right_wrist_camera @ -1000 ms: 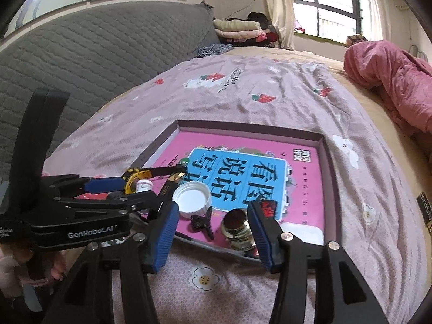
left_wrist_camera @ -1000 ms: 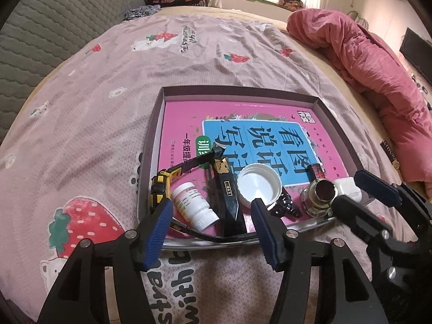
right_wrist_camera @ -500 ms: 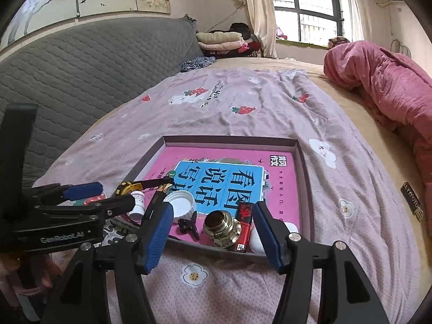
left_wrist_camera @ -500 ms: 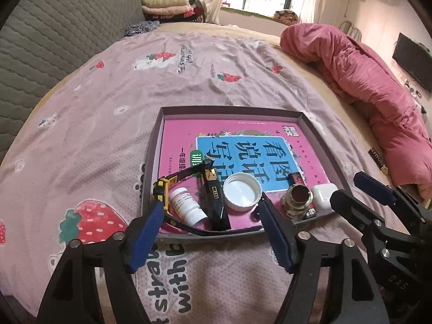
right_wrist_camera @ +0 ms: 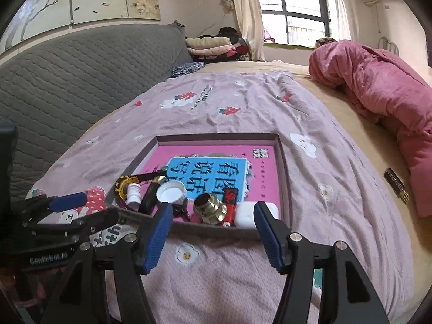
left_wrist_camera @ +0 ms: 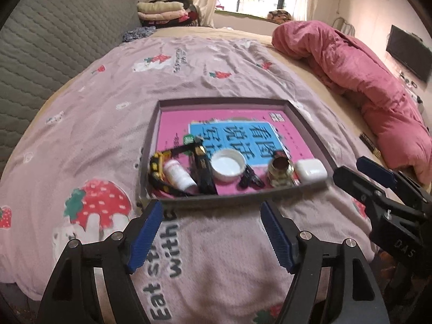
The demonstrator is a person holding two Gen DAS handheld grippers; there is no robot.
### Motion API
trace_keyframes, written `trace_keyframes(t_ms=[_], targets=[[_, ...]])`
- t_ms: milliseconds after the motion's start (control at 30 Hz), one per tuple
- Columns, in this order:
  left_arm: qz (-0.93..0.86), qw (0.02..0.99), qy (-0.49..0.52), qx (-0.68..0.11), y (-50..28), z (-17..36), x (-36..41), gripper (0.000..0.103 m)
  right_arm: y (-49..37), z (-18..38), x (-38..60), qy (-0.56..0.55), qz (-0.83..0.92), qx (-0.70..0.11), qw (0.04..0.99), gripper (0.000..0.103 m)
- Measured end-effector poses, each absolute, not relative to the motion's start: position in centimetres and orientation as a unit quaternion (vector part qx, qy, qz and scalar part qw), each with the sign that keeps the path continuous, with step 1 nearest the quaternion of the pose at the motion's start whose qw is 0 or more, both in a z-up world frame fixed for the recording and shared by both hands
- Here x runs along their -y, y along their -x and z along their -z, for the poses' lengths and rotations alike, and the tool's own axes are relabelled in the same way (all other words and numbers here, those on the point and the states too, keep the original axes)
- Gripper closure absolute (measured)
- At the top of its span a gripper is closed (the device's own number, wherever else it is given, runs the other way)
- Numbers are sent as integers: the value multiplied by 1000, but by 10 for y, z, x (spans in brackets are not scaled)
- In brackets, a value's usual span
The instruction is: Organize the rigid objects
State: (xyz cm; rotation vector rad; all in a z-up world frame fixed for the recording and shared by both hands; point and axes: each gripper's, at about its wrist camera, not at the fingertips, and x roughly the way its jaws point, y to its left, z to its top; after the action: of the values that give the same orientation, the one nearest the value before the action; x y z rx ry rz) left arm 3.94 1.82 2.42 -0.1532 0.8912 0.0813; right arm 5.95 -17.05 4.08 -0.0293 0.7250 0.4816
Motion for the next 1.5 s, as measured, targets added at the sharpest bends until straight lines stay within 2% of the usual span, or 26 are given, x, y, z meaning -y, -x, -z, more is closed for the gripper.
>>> trace_keyframes(t_ms=[533, 967, 1500], targets=[[-69, 896, 79, -432, -16, -5, -8, 27, -28, -13, 178, 30, -208, -360, 909, 41], [-74, 886, 70, -453, -16, 24, -8, 27, -27, 7, 173, 53, -203, -376, 903, 41], [-79, 884, 81, -453, -18, 31, -11, 27, -30, 16, 170, 60, -199, -384, 900, 41]])
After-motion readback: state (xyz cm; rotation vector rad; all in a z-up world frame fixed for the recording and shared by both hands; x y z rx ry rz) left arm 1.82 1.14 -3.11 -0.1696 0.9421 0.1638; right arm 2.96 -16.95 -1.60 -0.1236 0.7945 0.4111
